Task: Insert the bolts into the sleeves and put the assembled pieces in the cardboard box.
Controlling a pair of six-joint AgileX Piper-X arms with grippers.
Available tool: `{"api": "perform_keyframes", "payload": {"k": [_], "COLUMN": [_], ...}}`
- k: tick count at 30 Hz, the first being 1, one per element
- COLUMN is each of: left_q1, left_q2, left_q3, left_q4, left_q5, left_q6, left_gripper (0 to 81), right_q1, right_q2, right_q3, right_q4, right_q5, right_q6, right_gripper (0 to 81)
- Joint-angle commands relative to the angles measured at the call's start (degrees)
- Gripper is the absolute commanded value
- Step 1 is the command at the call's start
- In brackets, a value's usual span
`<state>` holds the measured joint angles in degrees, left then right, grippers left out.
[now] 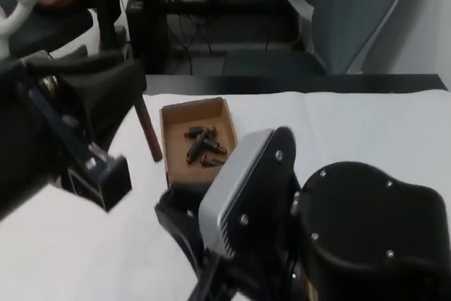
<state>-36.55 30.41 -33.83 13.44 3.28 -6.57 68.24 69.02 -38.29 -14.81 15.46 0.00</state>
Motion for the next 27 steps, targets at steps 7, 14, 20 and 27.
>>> {"api": "perform_keyframes", "payload": {"k": [7,14,20,27], "left_q1": [-0.2,-0.2,-0.2,-0.2], "left_q2": [0.9,2.5,2.5,2.5], "left_q3": [1.2,1.2,1.2,1.5], "left_q4": [-0.6,-1.8,-2.1,-1.7], "left_q5": [2.5,2.5,3.3,7.6], "left_q6": [1.1,1.0,0.2,0.2], "left_gripper": [1.8,1.8,1.8,1.8], "right_q1": [0.2,0.2,0.1,-1.0], "right_q2": [-0.2,-0.2,-0.2,-0.3], "right_q3": [-0.6,-0.6,-0.6,-0.6], "right_q4": [-4.6,-5.7,-6.1,-12.1], "right_q5": [3.6,1.8,2.9,8.5], "right_q6": [0.0,0.0,0.0,0.0], "right_gripper": [0.6,0.6,0.6,0.6]}}
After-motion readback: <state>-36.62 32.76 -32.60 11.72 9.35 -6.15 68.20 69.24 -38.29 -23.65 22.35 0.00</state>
